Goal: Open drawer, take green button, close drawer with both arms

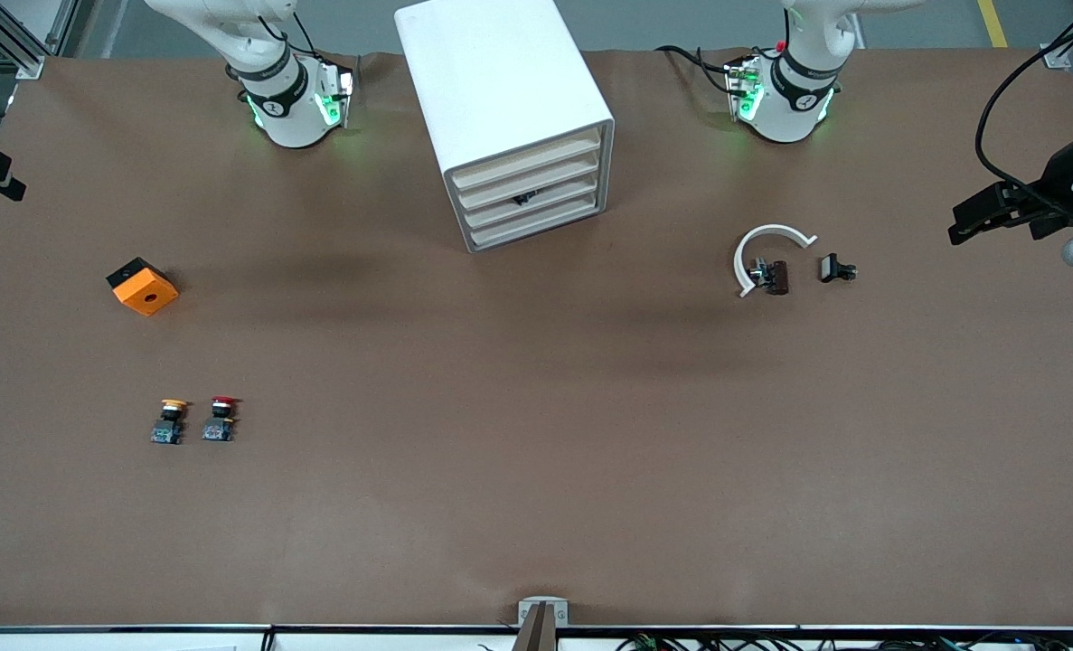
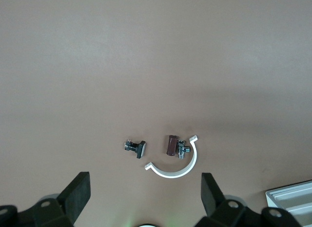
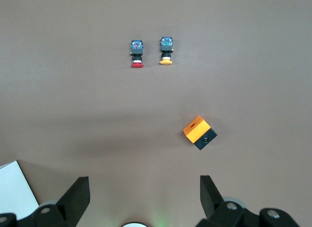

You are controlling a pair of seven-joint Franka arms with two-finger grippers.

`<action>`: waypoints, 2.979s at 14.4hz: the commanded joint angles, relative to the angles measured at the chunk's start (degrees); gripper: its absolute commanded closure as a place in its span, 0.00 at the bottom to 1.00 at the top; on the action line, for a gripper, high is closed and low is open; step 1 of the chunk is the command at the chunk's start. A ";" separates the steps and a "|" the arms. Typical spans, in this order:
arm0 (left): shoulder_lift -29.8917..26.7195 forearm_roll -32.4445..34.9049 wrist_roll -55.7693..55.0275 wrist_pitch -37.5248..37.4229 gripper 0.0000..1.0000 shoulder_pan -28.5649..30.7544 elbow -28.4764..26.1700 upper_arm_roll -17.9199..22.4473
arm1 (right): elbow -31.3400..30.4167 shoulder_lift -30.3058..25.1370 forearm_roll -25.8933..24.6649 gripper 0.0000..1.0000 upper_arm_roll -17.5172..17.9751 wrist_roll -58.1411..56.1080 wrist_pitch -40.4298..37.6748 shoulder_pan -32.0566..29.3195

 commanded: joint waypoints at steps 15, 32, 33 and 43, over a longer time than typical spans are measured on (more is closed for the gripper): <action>6.73 -1.17 0.79 -0.16 0.00 0.17 1.98 -0.27 | -1.43 -1.56 -1.16 0.00 0.51 0.12 0.31 -0.34; 24.23 -15.21 -37.76 12.07 0.00 -8.18 5.50 -0.44 | -1.70 -1.56 1.48 0.00 0.25 1.08 -0.48 -0.61; 24.67 -17.84 -41.54 11.89 0.00 -8.62 5.67 -0.44 | -1.61 -1.56 1.48 0.00 0.25 1.08 -0.57 -0.61; 34.51 -25.69 -74.41 -3.30 0.00 -14.50 9.72 -0.53 | -0.73 -1.30 1.22 0.00 0.25 0.73 -0.84 -0.69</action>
